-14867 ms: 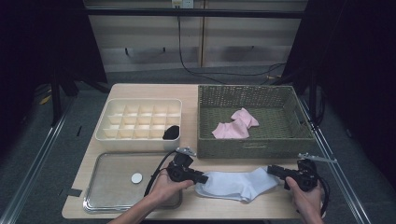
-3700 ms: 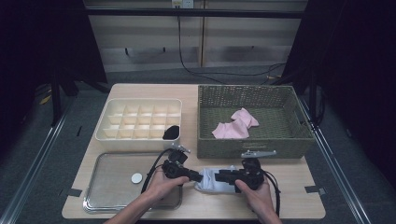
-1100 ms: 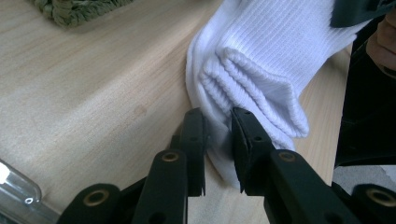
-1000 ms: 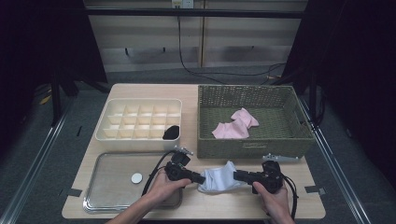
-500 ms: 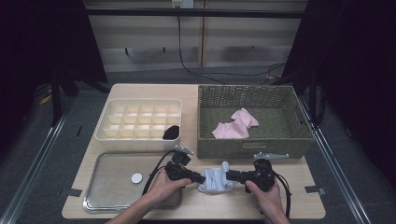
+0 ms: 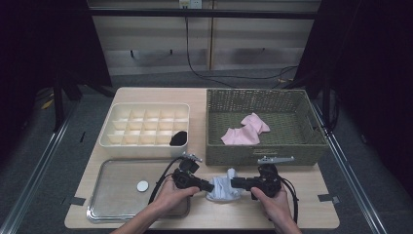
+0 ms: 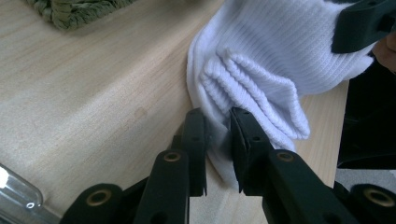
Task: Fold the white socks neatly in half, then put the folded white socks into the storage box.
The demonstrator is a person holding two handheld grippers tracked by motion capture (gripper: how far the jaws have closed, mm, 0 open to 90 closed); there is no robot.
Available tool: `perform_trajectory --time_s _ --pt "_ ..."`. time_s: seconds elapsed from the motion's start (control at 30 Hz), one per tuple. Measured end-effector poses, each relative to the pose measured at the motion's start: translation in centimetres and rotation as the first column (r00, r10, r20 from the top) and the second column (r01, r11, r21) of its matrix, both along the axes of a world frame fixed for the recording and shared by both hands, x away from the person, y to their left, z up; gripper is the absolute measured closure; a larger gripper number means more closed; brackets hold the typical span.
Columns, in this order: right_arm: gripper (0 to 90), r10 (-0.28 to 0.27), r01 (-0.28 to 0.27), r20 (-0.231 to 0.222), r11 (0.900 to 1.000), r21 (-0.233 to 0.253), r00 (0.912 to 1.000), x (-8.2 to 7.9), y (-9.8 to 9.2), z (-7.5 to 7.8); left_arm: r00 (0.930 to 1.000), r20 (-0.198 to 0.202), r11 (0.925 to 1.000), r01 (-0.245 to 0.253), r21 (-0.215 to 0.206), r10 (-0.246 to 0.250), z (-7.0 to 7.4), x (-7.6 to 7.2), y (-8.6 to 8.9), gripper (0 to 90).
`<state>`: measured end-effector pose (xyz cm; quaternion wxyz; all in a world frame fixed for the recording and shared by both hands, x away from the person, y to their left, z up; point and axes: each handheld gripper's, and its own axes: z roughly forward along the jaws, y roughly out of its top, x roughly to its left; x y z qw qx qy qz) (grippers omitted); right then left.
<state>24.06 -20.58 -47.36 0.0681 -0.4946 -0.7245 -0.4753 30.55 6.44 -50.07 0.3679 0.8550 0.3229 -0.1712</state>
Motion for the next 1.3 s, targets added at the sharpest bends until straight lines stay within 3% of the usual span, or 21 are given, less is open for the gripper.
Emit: perform_trajectory --time_s 0.67,0.73,0.83,0.9,1.0,1.17,1.23,1.3 --pt "79.0 0.051 -0.051 -0.014 0.998 -0.024 0.9986 0.2 2.1 -1.1 1.0 0.0 1.0 -0.009 0.002 0.009 0.1 0.0 -0.3 76.4" --pt "79.0 0.053 -0.053 -0.013 0.998 -0.026 0.9985 0.3 2.2 -1.2 0.9998 0.002 0.9998 -0.017 0.005 0.017 0.2 0.0 -0.2 74.3" --pt "79.1 0.055 -0.056 -0.013 0.997 -0.044 0.9984 0.2 2.4 -1.4 0.9988 0.024 0.9991 -0.042 0.009 0.042 0.4 0.0 0.1 63.0" --pt "79.0 0.056 -0.056 -0.013 0.997 -0.05 0.9984 0.2 2.4 -1.4 0.9993 0.019 0.9994 -0.033 -0.002 0.033 0.4 0.1 0.4 61.9" --pt "79.0 0.052 -0.053 -0.015 0.997 -0.048 0.9985 0.2 2.4 -1.4 0.9992 0.037 0.9998 -0.014 0.012 0.013 0.6 -0.4 0.3 66.8" --pt "79.2 0.054 -0.054 -0.01 0.997 -0.049 0.9985 0.1 2.5 -1.4 0.9994 0.03 0.9995 0.014 0.029 -0.015 0.3 -0.4 -0.3 78.0" --pt "79.6 0.057 -0.057 -0.004 0.997 -0.046 0.9984 0.1 2.5 -1.4 0.999 0.045 0.9989 0.005 0.047 -0.007 0.4 -0.5 -0.5 81.6" --pt "79.7 0.065 -0.065 0.004 0.997 -0.041 0.9979 0.0 2.6 -1.3 0.9995 0.031 0.9993 -0.002 0.037 0.001 0.4 -0.5 -0.4 82.7"
